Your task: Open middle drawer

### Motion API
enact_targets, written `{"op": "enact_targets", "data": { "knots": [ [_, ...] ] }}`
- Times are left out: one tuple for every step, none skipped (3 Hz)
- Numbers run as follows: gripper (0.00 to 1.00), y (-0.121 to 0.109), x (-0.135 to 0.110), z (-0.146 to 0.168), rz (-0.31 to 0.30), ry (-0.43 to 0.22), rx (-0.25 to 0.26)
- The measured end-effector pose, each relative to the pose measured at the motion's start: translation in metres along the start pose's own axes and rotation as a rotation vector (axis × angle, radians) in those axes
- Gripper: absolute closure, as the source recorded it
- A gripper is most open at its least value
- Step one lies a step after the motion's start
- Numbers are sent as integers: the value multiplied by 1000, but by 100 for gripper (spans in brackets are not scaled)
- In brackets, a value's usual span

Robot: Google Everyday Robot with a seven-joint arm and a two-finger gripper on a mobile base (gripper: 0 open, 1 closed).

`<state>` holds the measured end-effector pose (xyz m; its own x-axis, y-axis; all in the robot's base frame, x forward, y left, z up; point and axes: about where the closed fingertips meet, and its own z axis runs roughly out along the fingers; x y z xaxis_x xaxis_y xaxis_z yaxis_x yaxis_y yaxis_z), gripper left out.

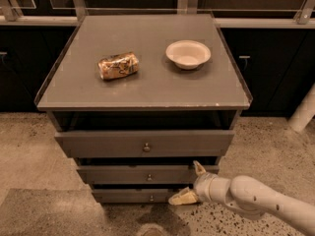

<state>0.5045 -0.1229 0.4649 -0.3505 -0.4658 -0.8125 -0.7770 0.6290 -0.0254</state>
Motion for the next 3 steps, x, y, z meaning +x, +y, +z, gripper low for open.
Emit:
{"op": "enact_targets", "data": {
  "knots": [
    [0, -18, -17, 19, -37, -23, -4],
    [0, -25, -25, 35, -67, -25, -23],
    [0, -25, -22, 47, -68, -15, -46]
  ]
}}
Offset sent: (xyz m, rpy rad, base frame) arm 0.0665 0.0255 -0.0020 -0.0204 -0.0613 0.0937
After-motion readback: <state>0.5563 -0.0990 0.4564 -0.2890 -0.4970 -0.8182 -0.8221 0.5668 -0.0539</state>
